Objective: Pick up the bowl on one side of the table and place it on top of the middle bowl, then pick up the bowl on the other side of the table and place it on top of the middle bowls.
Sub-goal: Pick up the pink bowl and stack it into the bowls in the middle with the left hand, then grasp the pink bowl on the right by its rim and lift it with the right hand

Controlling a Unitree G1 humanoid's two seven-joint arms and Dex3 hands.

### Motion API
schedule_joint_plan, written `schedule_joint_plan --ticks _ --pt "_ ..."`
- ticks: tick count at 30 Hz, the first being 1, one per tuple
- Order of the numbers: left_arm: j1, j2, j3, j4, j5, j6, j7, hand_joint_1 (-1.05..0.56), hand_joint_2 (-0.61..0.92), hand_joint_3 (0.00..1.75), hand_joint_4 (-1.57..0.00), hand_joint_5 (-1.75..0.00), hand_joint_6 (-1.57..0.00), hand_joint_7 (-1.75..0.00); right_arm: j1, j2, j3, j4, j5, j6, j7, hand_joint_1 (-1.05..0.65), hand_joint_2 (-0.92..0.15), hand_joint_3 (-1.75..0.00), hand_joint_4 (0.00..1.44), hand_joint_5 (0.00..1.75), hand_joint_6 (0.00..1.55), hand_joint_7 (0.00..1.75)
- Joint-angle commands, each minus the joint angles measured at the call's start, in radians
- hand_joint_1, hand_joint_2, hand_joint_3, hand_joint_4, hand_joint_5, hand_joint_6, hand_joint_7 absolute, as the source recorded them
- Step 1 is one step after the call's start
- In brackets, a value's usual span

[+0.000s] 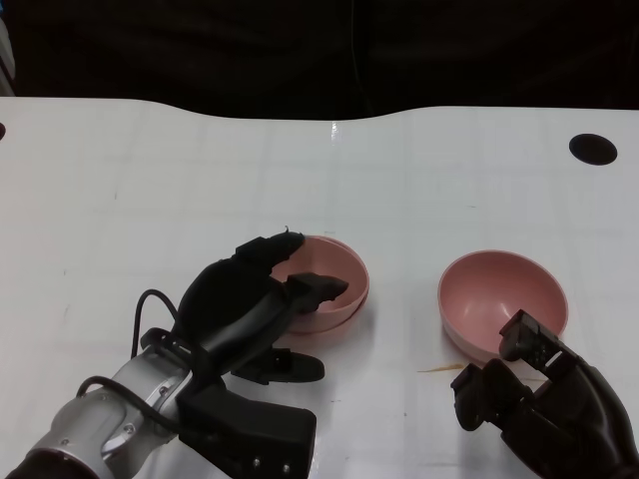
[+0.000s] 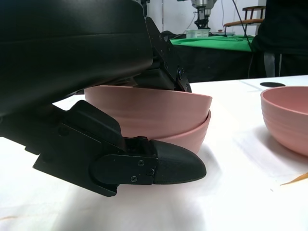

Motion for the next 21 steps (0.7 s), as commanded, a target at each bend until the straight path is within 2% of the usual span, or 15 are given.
schedule_joint_plan --ticks 1,7,12,21 --pt "-0.001 0.005 0.002 0.021 -0.013 -0.008 0.015 -0.9 0.92 0.47 -0.21 0.0 -0.57 0.0 0.003 -0.009 -0.009 -0.004 0.005 -0.001 0.0 0.0 -0.67 -1.23 0.87 1.75 0.65 1.73" --pt "0.0 0.007 0.005 0.028 -0.01 -0.011 0.025 -0.9 0.92 0.48 -0.18 0.0 -0.56 0.0 0.003 -0.011 -0.01 0.0 0.005 -0.004 0.007 0.0 -0.67 -1.23 0.87 1.75 0.65 1.72" --pt "0.012 0.021 0.02 -0.026 -0.008 -0.012 0.04 -0.89 0.92 0.46 -0.21 -0.01 -0.57 -0.01 0.001 -0.015 -0.011 0.002 0.004 -0.003 0.015 0.0 -0.67 -1.24 0.86 1.75 0.65 1.73" --pt "0.082 0.075 0.083 -0.208 -0.036 -0.035 0.048 -0.82 0.92 0.37 -0.27 -0.03 -0.61 -0.02 -0.001 -0.019 -0.013 0.002 0.004 -0.002 0.017 0.01 -0.67 -1.24 0.86 1.75 0.65 1.72"
